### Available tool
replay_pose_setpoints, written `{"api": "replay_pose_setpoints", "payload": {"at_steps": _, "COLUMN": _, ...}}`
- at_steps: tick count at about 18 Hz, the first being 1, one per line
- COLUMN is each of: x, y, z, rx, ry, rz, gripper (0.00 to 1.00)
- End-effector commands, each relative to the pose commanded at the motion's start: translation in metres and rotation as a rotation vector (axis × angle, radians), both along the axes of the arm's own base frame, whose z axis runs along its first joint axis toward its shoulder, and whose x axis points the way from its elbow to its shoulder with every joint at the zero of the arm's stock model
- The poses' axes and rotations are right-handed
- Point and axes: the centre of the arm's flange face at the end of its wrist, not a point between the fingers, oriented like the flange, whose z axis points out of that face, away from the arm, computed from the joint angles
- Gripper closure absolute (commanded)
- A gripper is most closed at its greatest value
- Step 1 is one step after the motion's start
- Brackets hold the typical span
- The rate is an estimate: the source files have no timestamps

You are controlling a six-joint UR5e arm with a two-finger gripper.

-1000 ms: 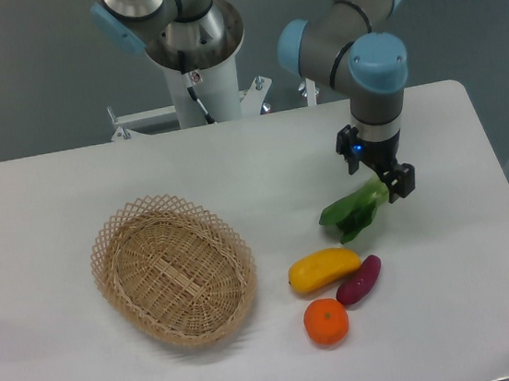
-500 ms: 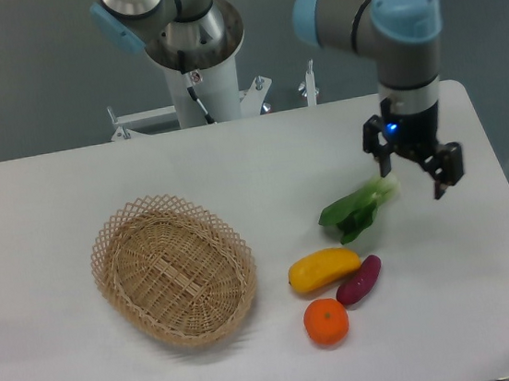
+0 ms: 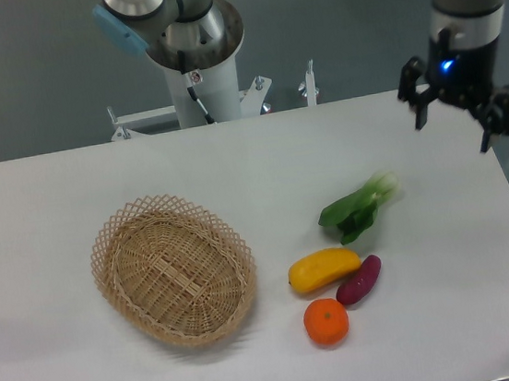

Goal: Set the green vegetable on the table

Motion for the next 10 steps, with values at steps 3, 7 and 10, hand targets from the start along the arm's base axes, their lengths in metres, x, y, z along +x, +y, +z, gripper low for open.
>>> {"api": "replay_pose_setpoints", "payload": {"at_steps": 3, "x": -0.007, "y": -0.025, "z": 0.001, "rx": -0.017, "ry": -0.001, "rz": -0.07, "gripper": 0.0}}
{"api": "replay_pose_setpoints", "payload": {"at_steps": 7, "x": -0.006, "y": -0.027, "z": 0.0, "rx": -0.021, "ry": 0.0, "rz": -0.081, "gripper": 0.0}}
{"api": "replay_pose_setpoints", "payload": {"at_steps": 10, "x": -0.006, "y": -0.026, "z": 0.0, "rx": -0.017, "ry": 0.001, "rz": -0.075, "gripper": 0.0}}
